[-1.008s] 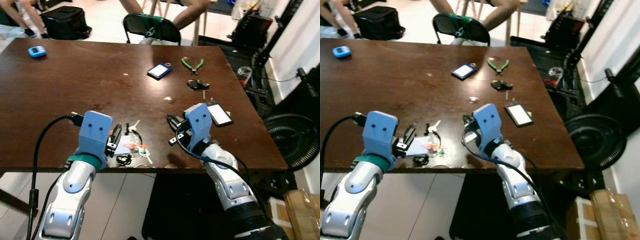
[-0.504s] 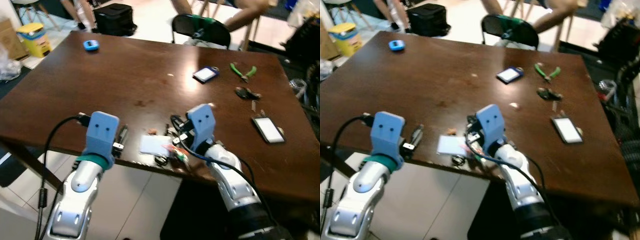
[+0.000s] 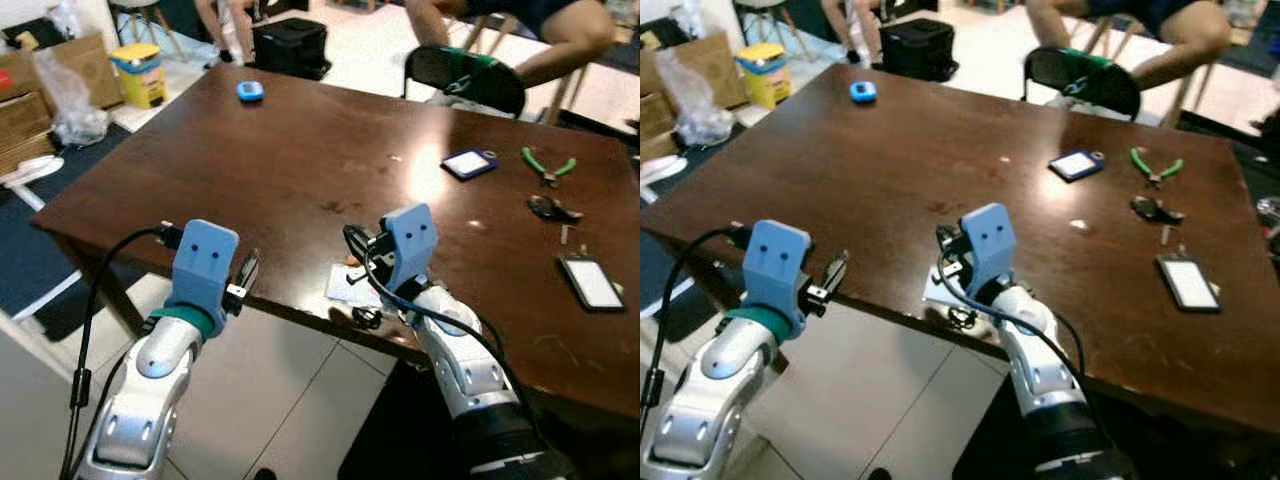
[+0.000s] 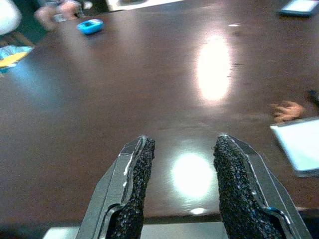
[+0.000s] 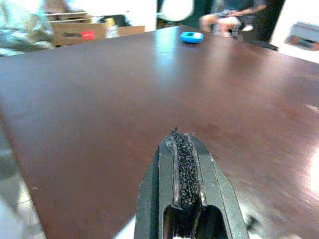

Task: Hang keys on a hook

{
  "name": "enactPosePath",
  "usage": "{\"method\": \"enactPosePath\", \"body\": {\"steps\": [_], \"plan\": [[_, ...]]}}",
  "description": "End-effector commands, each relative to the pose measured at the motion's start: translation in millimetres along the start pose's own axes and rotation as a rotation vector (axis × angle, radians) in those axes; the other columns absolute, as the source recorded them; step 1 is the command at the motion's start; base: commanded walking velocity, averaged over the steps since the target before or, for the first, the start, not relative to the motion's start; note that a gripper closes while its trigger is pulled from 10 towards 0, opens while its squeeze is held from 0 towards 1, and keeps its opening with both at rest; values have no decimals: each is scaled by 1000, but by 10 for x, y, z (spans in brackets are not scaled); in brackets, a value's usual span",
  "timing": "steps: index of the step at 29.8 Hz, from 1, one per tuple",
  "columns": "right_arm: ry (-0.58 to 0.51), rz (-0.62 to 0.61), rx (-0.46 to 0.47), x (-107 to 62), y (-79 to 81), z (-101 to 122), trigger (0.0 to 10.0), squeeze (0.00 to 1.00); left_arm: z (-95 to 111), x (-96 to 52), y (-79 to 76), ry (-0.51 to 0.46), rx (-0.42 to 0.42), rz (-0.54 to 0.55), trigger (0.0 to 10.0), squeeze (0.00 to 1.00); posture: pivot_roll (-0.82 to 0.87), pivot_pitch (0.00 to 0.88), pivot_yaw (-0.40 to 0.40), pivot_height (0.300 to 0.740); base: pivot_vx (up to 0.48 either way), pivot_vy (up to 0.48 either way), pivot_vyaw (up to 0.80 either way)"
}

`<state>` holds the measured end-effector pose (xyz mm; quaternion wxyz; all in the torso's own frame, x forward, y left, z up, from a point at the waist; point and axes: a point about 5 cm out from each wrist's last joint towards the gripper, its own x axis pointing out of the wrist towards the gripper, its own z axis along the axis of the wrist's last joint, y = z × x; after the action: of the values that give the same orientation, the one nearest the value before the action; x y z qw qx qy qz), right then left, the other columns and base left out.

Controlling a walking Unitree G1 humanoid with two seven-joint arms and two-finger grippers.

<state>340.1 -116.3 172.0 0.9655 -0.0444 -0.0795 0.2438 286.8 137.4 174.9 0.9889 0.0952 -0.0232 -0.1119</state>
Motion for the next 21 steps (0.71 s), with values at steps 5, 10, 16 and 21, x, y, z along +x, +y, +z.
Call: {"method": "enactPosePath", "body": {"steps": [5,10,16,21], "plan": [[18,-34,20,-53,-58,-63,10000,0,5,-11,-105,7,-13,-76,10000,0,-65,87,59,740,0,0,-663],[48,-48,13,-117,-80,-194,10000,0,-57,11,-207,53,51,-196,10000,0,-57,92,71,740,0,0,-183],[62,-53,28,-142,-66,-263,10000,0,-194,-5,-235,133,130,-263,10000,0,-54,92,81,740,0,0,0],[64,-58,37,-132,-57,-269,10000,0,-247,18,-225,161,163,-256,10000,0,-52,93,84,740,0,0,0]]}}
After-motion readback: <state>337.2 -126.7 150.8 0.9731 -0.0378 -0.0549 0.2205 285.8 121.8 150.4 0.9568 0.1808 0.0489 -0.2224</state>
